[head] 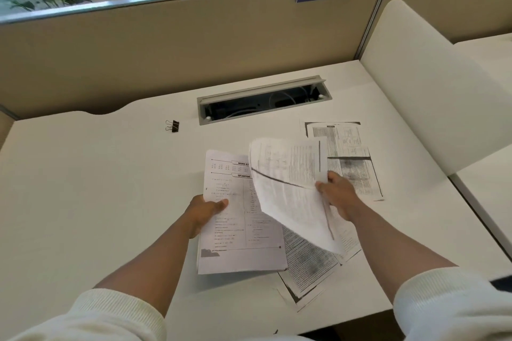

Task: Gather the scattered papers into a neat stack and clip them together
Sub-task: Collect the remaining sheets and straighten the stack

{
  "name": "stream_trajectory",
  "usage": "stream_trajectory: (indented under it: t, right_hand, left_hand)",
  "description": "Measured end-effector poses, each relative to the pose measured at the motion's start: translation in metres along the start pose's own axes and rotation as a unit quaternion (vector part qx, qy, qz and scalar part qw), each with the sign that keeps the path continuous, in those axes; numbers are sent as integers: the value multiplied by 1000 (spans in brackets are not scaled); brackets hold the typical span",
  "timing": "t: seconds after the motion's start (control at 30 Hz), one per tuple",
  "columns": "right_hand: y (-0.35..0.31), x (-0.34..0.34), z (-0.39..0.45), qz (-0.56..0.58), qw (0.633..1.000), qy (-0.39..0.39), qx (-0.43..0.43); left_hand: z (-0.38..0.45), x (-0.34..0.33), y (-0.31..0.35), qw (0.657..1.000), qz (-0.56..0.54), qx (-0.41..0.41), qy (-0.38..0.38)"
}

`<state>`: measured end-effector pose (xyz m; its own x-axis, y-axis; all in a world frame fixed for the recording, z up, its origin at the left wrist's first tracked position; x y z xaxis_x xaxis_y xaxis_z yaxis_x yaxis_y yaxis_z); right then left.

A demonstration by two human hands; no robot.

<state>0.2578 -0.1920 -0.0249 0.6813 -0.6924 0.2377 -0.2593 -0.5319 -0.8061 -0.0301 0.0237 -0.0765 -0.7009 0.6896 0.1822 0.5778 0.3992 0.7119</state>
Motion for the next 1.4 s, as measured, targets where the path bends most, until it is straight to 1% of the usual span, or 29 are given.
stream_trajectory:
  t: [0.13,0.3,0.47,0.6,0.8,1.07,1.33,1.4]
  right_hand:
    - [9,-40,-8,-72,997,-33,11]
    - [18,-63,-13,-117,993,-28,15]
    - [15,-77,-13,-100,994,-31,7]
    - [13,-91,-13,-94,994,-48,5]
    - [12,-102,-15,-97,994,-52,4]
    - [22,-106,-16,-76,997,-22,-24]
    - [37,-108,-16,-54,997,1,-59]
    - [41,-101,-13,-38,997,23,-68]
  left_hand:
    - [-4,0,-1,1000,3,-1,-4]
    - [-9,1,-6,999,-36,21,-4]
    - [-11,3,-7,998,-52,23,7]
    - [-12,-4,-4,998,-59,12,-4]
    - [-10,-8,-2,998,-66,-11,-9]
    - [-4,-5,-3,998,-64,-13,-4]
    - [7,5,-11,999,-21,-16,23]
    - [7,6,-12,999,-21,-14,23]
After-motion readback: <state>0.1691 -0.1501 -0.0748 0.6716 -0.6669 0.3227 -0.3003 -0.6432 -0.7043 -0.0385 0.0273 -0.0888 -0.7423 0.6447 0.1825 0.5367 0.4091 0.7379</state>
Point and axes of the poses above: each hand's wrist, its own z-axis towards the middle knuckle, its own x-axis out of the back of the hand, y = z × x, the point moved 10 cm from there along z, towards the middle knuckle, and after that the axes turned 2 degrees about y, right-handed, at the moved point
